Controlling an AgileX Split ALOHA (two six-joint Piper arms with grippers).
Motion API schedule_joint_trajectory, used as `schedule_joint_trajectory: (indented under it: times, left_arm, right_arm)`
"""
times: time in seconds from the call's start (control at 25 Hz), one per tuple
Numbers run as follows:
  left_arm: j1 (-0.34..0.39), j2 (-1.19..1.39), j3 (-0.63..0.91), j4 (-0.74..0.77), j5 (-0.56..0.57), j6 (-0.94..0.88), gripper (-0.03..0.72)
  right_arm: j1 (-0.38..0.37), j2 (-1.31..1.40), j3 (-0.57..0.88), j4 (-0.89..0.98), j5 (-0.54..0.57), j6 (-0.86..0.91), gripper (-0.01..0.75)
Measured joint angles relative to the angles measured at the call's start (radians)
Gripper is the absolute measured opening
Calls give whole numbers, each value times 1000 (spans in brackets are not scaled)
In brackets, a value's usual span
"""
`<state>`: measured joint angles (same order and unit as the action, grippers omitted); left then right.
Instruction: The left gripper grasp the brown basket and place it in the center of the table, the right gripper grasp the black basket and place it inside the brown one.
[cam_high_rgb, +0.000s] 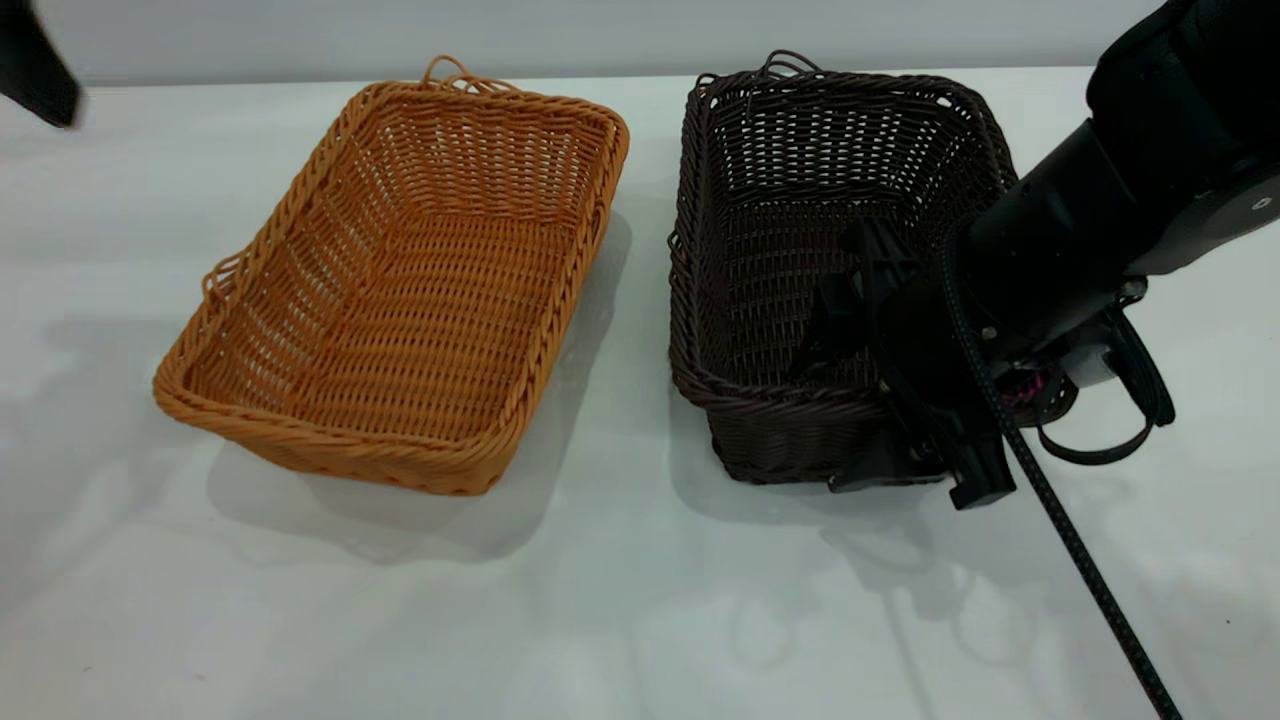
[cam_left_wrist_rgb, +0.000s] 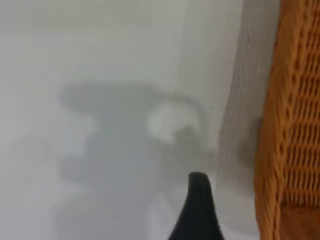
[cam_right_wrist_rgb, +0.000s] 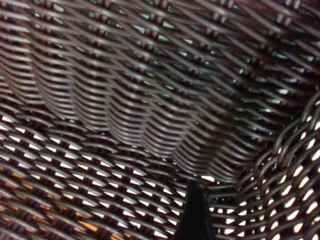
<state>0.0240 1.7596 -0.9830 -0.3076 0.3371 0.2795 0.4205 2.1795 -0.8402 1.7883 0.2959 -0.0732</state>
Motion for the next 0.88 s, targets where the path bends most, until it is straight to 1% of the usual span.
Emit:
schedule_joint_trajectory:
  times: [0.24, 0.36, 0.6, 0.68, 0.72, 0.8, 0.88]
  left_arm:
    - [-92, 252, -180, -42, -11, 43, 541]
    - [-121, 359, -257, -45, -16, 47, 541]
    - [-177, 531, -341, -45, -22, 77, 531]
    - [-197, 560, -344, -45, -22, 93, 499]
    - [-203, 566, -344, -44, -23, 95, 472]
    - [-208, 567, -344, -45, -23, 97, 388]
    - [-209, 567, -344, -45, -30, 98, 286]
  right_arm:
    - [0, 0, 0, 0, 9, -7, 526]
    - [0, 0, 0, 0, 9, -14, 526]
    - [0, 0, 0, 0, 8, -27, 521]
    - [0, 0, 0, 0, 8, -33, 503]
    - [0, 0, 0, 0, 8, -33, 478]
    - [0, 0, 0, 0, 8, -34, 402]
    - [0, 0, 0, 0, 5, -34, 285]
